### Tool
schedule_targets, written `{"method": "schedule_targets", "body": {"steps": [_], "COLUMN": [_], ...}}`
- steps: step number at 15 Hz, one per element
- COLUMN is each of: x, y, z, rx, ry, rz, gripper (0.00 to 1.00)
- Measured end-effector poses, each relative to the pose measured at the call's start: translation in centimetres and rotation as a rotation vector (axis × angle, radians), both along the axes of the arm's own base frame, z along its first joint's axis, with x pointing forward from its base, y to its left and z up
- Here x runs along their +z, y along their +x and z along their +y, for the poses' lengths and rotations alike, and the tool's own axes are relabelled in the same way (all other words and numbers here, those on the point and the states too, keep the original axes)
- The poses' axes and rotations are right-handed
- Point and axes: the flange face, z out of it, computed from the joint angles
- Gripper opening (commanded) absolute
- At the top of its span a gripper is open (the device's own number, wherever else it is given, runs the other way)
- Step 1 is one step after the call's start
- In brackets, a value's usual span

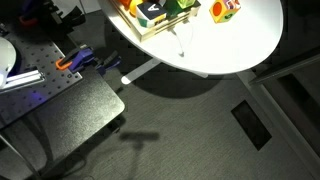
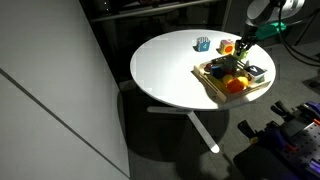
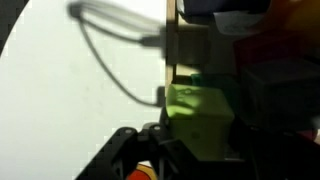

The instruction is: Pick up the light green bowl and place it in the wooden tray

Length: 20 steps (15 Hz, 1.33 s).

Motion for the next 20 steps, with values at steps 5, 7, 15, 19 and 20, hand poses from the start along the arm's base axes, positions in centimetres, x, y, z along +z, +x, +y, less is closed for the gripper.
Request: {"method": "schedule_targets", "body": {"steps": [5,7,15,19,20], "x": [0.2,0.6,4.2,6.6,7.2], "y": [0.0,0.1,-1.5,-2.9,-3.2], "z": [0.4,0.5,2.3,2.9,2.9], "rx": [0.007,0.008,0.073,0.123,0.133], "ry": [0.002,0.002,0.035,0.058,0.065], "rz": [-0.003,-0.010,0.012,0.073,0.095], "gripper": [1.00,1.00,1.00,1.00,1.00]}}
